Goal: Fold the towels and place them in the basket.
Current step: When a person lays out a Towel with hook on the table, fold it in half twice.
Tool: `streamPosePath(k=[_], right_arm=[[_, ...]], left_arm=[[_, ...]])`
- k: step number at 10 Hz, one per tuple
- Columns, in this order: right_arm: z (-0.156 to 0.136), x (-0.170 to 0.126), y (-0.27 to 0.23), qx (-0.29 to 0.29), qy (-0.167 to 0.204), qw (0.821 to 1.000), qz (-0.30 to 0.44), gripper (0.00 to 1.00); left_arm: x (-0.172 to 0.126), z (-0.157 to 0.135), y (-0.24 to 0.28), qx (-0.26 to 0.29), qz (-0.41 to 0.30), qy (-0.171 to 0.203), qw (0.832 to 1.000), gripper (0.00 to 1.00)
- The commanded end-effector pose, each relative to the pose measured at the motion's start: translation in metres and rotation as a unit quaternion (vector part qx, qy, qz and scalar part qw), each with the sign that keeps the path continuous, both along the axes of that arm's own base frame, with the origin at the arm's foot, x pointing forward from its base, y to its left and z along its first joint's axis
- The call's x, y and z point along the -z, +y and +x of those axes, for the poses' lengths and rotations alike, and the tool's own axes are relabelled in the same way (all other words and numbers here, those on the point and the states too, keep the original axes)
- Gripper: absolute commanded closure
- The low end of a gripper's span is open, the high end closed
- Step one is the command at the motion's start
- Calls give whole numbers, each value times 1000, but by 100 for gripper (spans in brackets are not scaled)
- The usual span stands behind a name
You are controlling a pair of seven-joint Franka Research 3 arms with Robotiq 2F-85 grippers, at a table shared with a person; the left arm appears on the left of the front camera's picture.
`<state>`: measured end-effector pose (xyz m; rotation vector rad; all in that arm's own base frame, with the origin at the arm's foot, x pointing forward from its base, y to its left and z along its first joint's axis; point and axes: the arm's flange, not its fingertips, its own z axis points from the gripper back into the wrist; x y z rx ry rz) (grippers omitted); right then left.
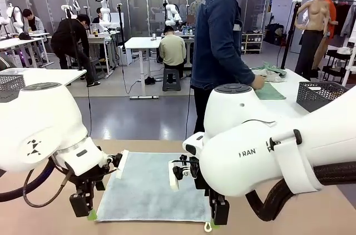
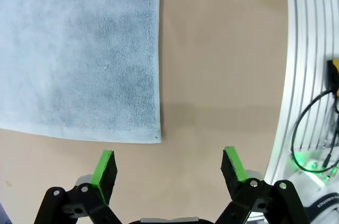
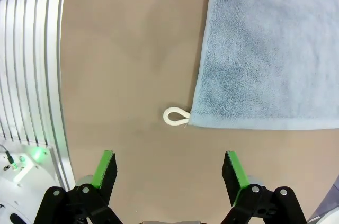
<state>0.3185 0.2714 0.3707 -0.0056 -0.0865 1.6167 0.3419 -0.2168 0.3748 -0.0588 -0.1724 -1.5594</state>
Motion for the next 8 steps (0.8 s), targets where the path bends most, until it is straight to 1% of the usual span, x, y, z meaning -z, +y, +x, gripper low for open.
streamPosePath(k=[1,3,4,5,6,7,8], right_arm=[[-4,-3,1,0,-1,1000,3,0],[-1,-1,1,-2,-2,1000,0,0],[7,15,5,2,3,1000,-13,0],[12,24,3,11,10,1000,5,0],[15,32,3,28,0,1000,6,0],[17,38,6,33,-3,999,1,0],[19,44,8,38,-1,999,0,0]], left_arm=[[-1,-1,0,1,-3,2,1000,0],[0,0,0,1,0,0,1000,0],[9,10,-2,6,2,14,1000,0],[15,13,-2,7,-1,19,1000,0],[23,16,1,8,2,18,1000,0],[30,15,2,15,8,21,1000,0],[37,16,3,8,4,27,1000,0]])
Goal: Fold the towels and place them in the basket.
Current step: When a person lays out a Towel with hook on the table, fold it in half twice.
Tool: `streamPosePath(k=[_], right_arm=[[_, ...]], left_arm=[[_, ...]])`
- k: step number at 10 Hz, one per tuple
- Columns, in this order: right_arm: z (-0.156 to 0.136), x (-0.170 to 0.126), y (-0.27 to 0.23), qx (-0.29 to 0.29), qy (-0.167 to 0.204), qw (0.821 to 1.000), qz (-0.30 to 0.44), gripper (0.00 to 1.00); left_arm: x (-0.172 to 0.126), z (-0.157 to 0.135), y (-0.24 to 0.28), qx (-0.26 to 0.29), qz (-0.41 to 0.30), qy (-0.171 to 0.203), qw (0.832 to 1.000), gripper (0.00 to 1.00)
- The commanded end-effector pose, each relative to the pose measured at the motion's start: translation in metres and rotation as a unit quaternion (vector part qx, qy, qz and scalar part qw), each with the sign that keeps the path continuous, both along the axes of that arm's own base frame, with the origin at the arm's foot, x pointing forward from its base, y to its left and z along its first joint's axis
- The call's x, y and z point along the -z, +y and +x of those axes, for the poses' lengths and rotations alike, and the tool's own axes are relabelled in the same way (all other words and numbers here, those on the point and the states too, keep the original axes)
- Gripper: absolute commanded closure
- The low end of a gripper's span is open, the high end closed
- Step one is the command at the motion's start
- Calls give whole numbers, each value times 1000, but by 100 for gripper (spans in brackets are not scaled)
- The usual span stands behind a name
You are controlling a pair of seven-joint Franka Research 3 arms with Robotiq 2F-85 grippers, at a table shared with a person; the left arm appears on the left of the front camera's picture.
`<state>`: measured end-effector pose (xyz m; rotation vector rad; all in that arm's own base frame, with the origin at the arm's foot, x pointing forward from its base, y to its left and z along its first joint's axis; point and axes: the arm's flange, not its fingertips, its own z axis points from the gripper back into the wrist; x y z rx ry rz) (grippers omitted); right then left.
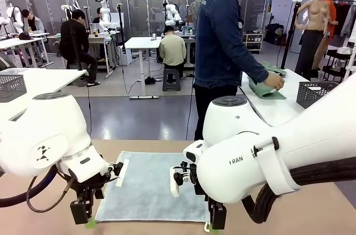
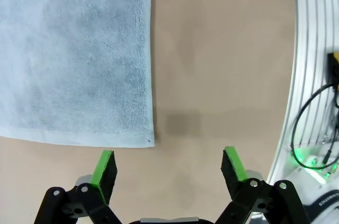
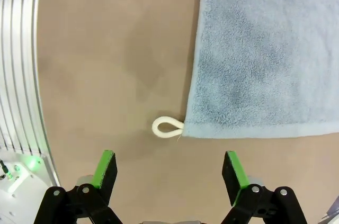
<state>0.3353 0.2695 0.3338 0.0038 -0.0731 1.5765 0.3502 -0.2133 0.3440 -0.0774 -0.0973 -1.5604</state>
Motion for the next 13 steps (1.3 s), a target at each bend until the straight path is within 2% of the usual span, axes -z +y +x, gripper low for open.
streamPosePath(k=[1,3,6,13], right_arm=[[6,12,12,25,-7,1000,-2,0],[12,23,12,26,2,1000,0,0],[19,30,13,22,-5,1000,-6,0],[42,52,8,35,19,999,2,0]], left_arm=[[11,7,1,8,-19,1,1000,0],[29,3,4,-4,-14,3,1000,0],[47,11,4,-22,-21,-19,999,0],[59,15,5,-20,-9,4,1000,0]])
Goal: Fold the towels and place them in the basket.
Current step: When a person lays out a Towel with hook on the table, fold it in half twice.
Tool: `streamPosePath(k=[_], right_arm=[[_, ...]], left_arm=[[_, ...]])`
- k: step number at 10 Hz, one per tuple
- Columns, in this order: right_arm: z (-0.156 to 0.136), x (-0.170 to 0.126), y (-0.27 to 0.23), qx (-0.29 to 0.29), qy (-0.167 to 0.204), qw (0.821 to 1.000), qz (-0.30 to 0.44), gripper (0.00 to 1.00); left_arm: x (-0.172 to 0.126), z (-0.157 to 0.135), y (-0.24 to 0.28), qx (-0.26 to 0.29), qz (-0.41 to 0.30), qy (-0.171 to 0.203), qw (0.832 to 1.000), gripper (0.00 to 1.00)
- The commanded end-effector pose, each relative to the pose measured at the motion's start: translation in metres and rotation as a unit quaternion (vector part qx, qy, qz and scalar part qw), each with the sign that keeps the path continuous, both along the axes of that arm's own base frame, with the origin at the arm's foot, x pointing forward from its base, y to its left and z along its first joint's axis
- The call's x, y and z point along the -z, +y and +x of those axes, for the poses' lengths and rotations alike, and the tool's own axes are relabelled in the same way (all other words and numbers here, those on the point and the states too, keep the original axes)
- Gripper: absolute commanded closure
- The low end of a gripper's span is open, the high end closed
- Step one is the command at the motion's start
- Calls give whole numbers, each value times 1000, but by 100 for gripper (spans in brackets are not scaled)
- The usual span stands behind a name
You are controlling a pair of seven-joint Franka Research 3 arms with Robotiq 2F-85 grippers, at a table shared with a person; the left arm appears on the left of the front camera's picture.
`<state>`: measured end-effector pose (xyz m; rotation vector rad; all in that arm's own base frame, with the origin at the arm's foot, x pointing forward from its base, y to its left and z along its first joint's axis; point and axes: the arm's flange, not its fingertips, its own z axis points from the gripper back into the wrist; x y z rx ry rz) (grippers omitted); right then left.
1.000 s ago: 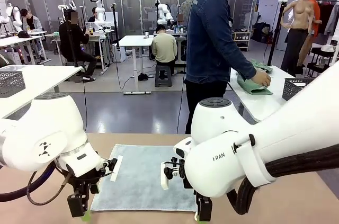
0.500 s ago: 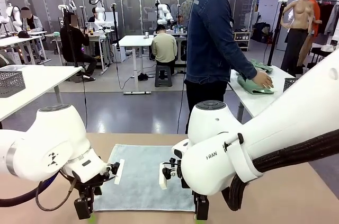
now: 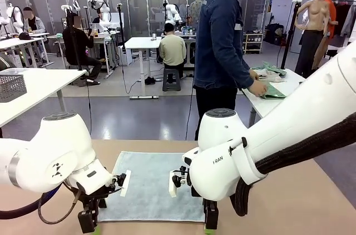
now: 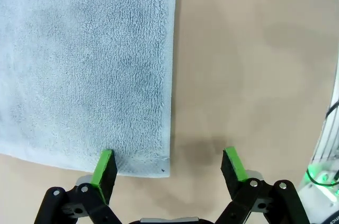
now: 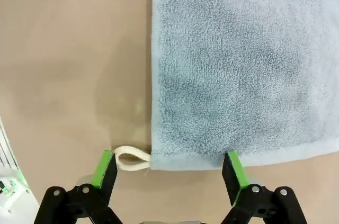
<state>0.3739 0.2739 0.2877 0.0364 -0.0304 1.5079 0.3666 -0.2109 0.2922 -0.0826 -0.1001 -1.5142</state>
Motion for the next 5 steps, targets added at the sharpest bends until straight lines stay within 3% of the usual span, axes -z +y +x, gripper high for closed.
streamPosePath(k=[1,3,4,5], right_arm=[[6,8,4,2,-5,1000,4,0],[10,11,2,3,-2,1000,3,0],[11,12,2,4,1,1000,4,8],[13,13,1,2,3,1000,5,25]], left_arm=[[7,-1,3,3,-4,0,1000,7],[7,0,4,0,-3,-2,1000,46],[7,-1,5,-1,-3,-4,1000,76],[8,0,6,-2,-2,-4,1000,100]])
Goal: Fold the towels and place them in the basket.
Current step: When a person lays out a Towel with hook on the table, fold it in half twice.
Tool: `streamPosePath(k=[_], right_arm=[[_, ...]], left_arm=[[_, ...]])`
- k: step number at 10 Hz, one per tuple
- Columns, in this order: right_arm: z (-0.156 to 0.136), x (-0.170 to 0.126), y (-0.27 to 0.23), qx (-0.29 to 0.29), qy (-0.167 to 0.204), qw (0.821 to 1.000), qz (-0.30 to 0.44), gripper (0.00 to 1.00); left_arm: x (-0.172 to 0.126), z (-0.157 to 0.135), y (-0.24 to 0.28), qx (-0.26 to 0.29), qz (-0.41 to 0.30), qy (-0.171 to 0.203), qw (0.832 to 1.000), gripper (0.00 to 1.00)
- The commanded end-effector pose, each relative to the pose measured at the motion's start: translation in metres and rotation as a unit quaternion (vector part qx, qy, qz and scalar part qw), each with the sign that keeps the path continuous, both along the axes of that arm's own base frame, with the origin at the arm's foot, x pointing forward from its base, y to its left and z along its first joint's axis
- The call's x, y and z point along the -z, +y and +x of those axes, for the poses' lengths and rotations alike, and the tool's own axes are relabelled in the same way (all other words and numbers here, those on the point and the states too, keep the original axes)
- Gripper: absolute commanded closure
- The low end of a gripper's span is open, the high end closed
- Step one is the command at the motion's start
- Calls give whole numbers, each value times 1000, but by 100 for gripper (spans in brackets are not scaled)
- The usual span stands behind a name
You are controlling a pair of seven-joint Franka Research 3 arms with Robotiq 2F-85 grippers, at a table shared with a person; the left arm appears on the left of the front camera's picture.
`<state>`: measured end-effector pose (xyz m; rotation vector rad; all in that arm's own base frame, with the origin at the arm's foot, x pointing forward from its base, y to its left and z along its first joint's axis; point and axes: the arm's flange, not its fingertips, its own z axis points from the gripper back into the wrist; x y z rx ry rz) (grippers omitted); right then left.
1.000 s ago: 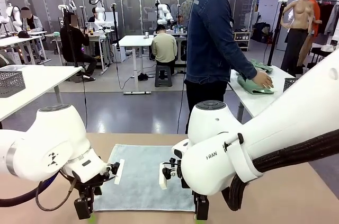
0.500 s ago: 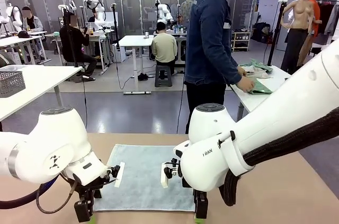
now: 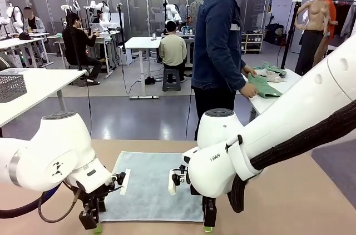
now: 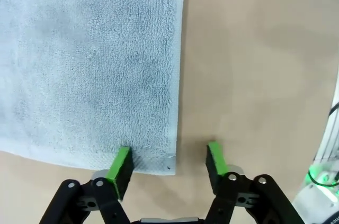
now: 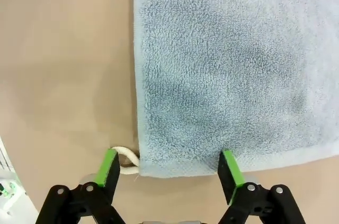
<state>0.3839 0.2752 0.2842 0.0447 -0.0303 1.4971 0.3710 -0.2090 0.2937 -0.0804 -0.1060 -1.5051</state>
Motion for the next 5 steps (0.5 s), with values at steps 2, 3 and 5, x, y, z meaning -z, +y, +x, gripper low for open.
streamPosePath(k=[2,3,5], right_arm=[[3,9,-2,-2,1,1000,2,84],[3,8,-3,-1,3,1000,2,100],[2,7,-4,1,6,1000,3,100]], left_arm=[[9,-5,4,2,1,-2,1000,100],[9,-6,4,2,2,-4,1000,94],[9,-6,6,0,2,-4,1000,100]])
